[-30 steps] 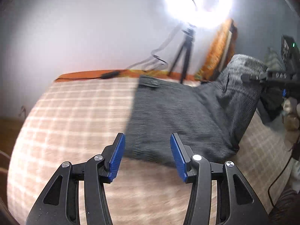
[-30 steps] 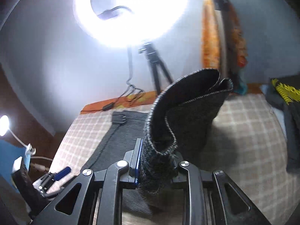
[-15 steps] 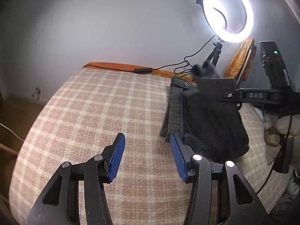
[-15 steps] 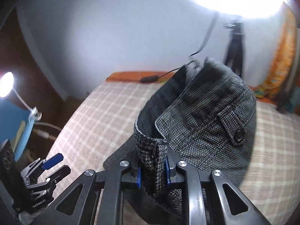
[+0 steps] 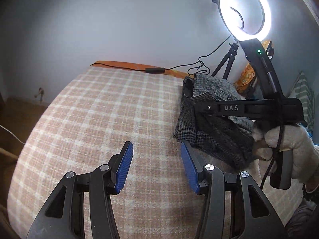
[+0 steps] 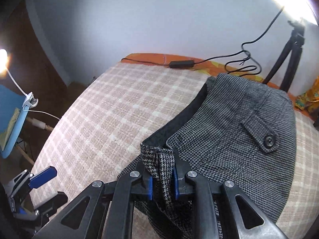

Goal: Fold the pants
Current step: 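Lift the held edge with the right gripper, fold it over, then release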

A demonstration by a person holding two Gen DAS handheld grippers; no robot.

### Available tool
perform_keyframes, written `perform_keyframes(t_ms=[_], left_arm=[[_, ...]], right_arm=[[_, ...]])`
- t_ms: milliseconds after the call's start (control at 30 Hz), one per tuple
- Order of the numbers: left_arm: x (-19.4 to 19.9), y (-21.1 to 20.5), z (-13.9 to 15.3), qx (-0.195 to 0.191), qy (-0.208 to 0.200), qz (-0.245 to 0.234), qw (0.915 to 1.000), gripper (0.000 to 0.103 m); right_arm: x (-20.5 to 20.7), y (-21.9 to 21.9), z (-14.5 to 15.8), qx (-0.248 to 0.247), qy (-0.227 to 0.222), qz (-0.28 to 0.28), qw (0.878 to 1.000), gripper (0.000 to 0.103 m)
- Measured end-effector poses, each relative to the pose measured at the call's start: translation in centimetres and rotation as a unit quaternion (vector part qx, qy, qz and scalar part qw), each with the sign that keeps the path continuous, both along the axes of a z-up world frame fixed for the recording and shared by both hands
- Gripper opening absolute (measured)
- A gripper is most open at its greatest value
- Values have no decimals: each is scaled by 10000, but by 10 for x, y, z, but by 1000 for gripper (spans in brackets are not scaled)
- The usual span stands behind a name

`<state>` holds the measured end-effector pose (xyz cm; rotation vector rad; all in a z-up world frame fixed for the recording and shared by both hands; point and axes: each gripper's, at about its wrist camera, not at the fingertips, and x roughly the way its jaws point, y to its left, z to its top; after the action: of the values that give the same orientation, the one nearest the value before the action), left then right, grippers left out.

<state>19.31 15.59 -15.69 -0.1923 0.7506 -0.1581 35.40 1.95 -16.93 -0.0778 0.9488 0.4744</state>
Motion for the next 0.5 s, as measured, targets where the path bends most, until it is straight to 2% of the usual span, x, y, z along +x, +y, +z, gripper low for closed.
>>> perform_keyframes(t_ms=[100, 167, 233, 267, 333, 433, 500], left_arm=[[0, 1, 0, -124, 9, 13, 9999, 49], [-1, 1, 1, -234, 20, 44, 9997, 55], [-1, 2, 2, -321, 30, 73, 9995, 55], [-2, 1, 2, -356, 41, 68, 9993, 55], [-2, -2, 4, -374, 55, 47, 9993, 55], [-2, -6, 4, -559, 128, -32, 9983, 56], [-1, -10, 4, -789, 188, -81, 9967, 62]], right_arm=[[0, 4, -3, 96, 46, 91, 9999, 15], [1, 1, -7, 365, 137, 228, 9990, 20], [5, -12, -8, 1039, 436, 437, 9927, 33], [9, -20, -9, 1541, 710, 545, 9840, 46], [12, -31, -6, 2157, 940, 678, 9696, 49], [5, -37, 8, 2198, 767, 883, 9685, 49], [-2, -42, 17, 2068, 615, 936, 9719, 51]])
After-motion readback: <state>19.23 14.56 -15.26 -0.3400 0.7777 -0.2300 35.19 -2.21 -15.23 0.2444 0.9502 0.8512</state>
